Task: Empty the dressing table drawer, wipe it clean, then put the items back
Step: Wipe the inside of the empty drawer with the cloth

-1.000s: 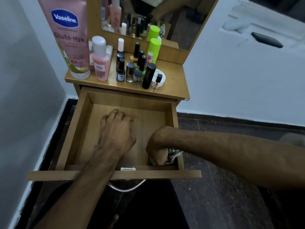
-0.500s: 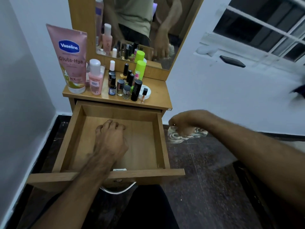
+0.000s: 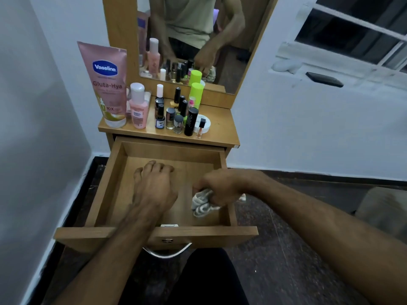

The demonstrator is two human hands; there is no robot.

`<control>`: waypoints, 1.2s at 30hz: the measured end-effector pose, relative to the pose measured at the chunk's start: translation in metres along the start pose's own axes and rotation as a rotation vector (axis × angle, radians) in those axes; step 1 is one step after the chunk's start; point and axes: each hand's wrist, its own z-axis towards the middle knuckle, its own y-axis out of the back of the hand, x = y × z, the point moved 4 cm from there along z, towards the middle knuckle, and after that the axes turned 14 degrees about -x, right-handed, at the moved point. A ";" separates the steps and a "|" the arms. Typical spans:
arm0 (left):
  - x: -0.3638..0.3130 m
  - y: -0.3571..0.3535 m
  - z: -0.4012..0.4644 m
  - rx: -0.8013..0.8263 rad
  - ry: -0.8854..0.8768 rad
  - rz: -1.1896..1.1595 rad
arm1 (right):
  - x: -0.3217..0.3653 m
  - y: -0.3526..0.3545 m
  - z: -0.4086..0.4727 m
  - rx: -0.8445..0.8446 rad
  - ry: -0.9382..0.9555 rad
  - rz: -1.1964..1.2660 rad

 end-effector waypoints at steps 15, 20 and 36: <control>0.091 0.058 0.026 -0.219 0.368 -0.059 | -0.013 -0.019 0.013 0.505 0.082 0.067; 0.125 0.061 0.031 -0.061 0.488 -0.269 | -0.006 -0.024 0.035 0.512 0.100 0.430; 0.140 0.051 0.039 -0.013 0.622 -0.437 | 0.035 -0.039 0.090 0.415 0.082 0.784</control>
